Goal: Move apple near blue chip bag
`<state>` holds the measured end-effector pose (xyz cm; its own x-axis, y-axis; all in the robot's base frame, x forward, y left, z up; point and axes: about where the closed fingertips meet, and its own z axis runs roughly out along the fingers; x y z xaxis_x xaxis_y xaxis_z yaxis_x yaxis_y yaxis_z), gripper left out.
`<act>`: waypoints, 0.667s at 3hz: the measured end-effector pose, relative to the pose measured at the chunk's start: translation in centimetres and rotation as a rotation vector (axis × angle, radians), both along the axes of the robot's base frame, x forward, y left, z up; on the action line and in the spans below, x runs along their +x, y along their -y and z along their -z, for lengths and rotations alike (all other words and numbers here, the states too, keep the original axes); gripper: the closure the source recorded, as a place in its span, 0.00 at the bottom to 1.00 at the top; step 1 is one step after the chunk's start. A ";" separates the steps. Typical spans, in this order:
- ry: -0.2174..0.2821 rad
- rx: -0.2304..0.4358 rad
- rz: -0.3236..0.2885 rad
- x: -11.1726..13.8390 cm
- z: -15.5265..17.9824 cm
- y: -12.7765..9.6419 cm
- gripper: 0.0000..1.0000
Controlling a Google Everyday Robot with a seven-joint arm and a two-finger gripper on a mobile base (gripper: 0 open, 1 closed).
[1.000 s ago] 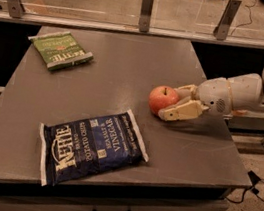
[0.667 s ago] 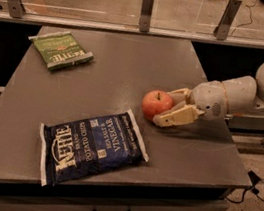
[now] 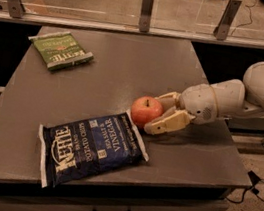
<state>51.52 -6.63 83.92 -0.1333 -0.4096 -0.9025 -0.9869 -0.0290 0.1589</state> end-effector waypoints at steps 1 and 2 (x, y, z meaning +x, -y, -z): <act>0.014 -0.004 -0.007 0.0 0.1 0.0 0.00; 0.046 -0.028 -0.005 0.6 -0.2 0.5 0.00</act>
Offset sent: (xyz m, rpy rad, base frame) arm 0.0142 -0.0161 0.0050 -0.0573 -0.0847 -0.0061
